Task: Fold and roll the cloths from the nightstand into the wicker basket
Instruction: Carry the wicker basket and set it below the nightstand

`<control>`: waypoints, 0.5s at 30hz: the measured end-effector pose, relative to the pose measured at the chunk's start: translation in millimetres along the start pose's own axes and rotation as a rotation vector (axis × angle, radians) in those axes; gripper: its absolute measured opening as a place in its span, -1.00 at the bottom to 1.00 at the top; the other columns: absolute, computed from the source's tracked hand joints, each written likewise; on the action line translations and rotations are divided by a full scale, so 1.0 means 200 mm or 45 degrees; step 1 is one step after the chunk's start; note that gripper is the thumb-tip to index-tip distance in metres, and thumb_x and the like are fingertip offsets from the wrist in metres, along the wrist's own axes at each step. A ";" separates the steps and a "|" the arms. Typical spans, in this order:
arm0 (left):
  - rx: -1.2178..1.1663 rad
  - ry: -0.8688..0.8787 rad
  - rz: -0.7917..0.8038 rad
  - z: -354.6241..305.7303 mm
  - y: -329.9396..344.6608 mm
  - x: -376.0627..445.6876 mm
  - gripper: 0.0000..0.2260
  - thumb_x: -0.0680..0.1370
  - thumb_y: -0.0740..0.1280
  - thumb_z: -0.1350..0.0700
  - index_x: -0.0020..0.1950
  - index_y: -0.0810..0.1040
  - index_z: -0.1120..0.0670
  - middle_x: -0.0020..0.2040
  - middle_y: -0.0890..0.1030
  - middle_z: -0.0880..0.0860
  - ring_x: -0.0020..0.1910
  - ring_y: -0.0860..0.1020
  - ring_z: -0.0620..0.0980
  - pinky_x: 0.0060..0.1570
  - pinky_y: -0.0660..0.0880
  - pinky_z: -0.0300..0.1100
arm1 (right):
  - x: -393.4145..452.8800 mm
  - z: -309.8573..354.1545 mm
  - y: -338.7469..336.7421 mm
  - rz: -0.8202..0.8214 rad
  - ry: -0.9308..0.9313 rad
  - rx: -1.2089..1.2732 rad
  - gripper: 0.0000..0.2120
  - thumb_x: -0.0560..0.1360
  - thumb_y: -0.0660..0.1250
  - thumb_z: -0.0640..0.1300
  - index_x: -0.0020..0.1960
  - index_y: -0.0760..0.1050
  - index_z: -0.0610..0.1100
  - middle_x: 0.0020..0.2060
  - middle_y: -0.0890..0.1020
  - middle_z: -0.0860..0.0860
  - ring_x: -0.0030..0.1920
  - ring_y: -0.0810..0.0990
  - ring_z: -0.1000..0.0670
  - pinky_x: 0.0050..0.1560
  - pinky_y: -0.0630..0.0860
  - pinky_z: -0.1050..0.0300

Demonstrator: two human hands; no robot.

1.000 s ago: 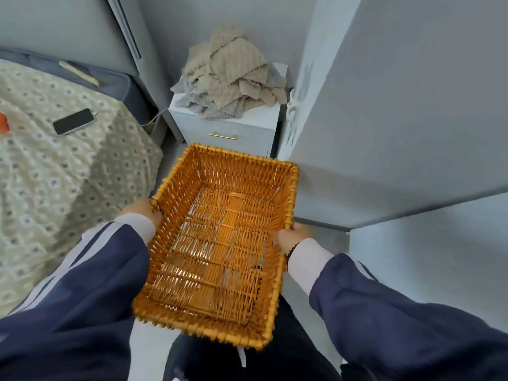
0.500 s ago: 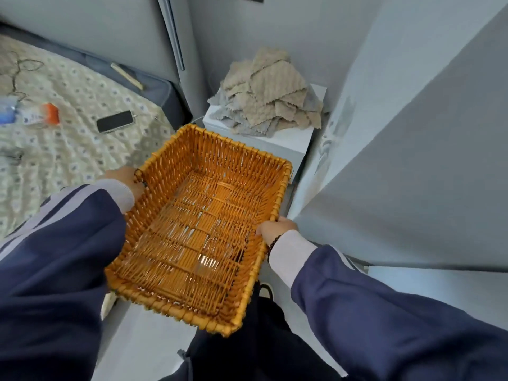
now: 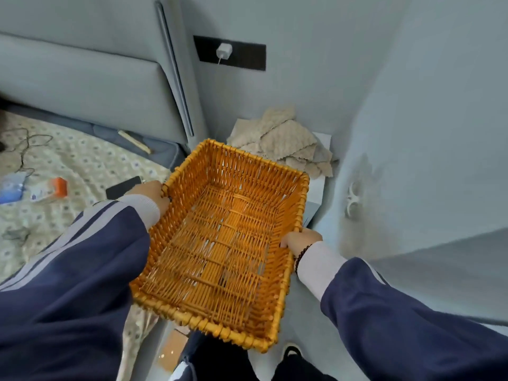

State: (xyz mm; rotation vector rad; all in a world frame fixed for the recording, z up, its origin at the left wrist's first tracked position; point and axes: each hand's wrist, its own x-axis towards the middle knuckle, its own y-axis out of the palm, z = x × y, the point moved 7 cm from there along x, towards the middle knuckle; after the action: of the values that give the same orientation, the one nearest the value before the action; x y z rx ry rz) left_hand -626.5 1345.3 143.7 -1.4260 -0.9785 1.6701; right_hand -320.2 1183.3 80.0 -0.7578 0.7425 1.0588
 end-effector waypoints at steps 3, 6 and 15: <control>0.051 0.126 0.013 -0.05 -0.03 0.28 -0.80 0.62 0.18 0.05 0.12 0.42 0.16 0.04 0.56 0.19 -0.13 0.47 0.13 -0.17 0.41 -0.11 | 0.12 0.05 0.10 -0.096 0.037 0.131 -0.76 0.39 0.23 -0.39 -0.25 0.59 -0.13 -0.29 0.63 -0.13 -0.22 0.64 -0.19 -0.06 0.63 -0.16; 0.164 0.292 0.077 -0.14 -0.04 0.53 -0.74 0.63 0.16 0.03 0.21 0.42 0.16 0.02 0.55 0.16 -0.01 0.55 0.16 -0.08 0.49 -0.07 | 0.21 0.07 0.18 -0.230 0.128 0.195 -0.75 0.38 0.21 -0.40 -0.30 0.55 -0.12 -0.28 0.64 -0.13 -0.22 0.64 -0.20 -0.04 0.62 -0.14; 0.319 0.731 0.253 -0.46 -0.05 0.85 -0.75 0.64 0.16 0.04 0.24 0.41 0.14 -0.06 0.53 0.10 -0.18 0.46 0.08 -0.22 0.38 -0.14 | 0.28 -0.02 0.34 -0.356 0.466 0.299 -0.64 0.25 0.25 -0.36 0.03 0.50 -0.19 -0.03 0.62 -0.17 -0.01 0.60 -0.29 0.09 0.56 -0.22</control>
State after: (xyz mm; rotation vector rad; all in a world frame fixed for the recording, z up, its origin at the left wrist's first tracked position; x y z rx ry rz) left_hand -556.0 1509.5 68.8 -1.7257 -0.3065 1.3317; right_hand -367.6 1227.8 19.5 -0.8328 1.0194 0.5730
